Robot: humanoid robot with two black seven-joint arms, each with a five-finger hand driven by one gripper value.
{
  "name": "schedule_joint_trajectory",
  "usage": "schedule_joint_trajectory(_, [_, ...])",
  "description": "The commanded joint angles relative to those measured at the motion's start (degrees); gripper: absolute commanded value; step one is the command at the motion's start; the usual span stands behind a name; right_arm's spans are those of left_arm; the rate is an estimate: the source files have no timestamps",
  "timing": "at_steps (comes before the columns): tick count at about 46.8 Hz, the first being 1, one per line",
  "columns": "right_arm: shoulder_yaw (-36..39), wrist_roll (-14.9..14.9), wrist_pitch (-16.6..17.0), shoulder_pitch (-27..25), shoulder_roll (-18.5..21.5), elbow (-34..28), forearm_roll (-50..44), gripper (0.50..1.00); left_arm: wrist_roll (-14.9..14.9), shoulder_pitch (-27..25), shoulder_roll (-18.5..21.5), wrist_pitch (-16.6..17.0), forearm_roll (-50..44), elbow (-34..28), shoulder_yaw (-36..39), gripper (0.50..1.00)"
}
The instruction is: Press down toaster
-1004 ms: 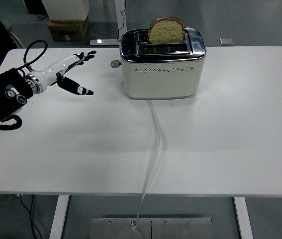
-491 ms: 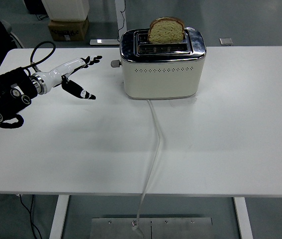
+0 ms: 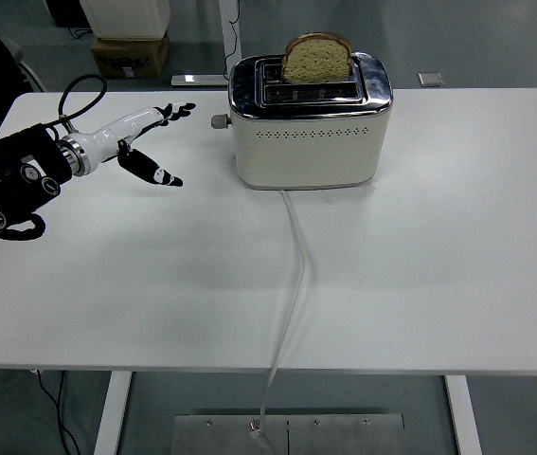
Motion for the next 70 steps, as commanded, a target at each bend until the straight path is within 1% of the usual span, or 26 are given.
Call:
schedule_joint_trajectory(1, [0.00, 0.02, 0.00, 0.00, 0.00, 0.00, 0.00, 1.000, 0.00, 0.00, -0.64, -0.02, 0.00, 0.08, 0.08, 1.000])
schedule_joint_trajectory(3, [0.00, 0.02, 0.00, 0.00, 0.00, 0.00, 0.00, 1.000, 0.00, 0.00, -0.73, -0.02, 0.00, 0.26, 0.08, 1.000])
schedule_joint_trajectory(7, [0.00, -0.06, 0.00, 0.00, 0.00, 0.00, 0.00, 1.000, 0.00, 0.00, -2.40, 0.06, -0.09, 1.84, 0.08, 1.000])
schedule_joint_trajectory(13, [0.00, -0.06, 0.00, 0.00, 0.00, 0.00, 0.00, 1.000, 0.00, 0.00, -3.11, 0.06, -0.17, 2.28, 0.08, 1.000])
schedule_joint_trajectory(29, [0.00, -0.07, 0.00, 0.00, 0.00, 0.00, 0.00, 1.000, 0.00, 0.09, -3.19, -0.02, -0.17, 2.54, 0.08, 1.000])
schedule_joint_trajectory(39, [0.00, -0.07, 0.00, 0.00, 0.00, 0.00, 0.00, 1.000, 0.00, 0.09, -3.98, 0.06, -0.17, 2.54, 2.02, 1.000])
schedule_joint_trajectory(61, [0.00, 0.02, 0.00, 0.00, 0.00, 0.00, 0.00, 1.000, 0.00, 0.26, -4.16, 0.06, -0.52, 2.72, 2.02, 1.000])
schedule_joint_trajectory(70, [0.00, -0.07, 0.00, 0.00, 0.00, 0.00, 0.00, 0.998, 0.00, 0.53, -4.78, -0.02, -0.61, 4.39, 2.02, 1.000])
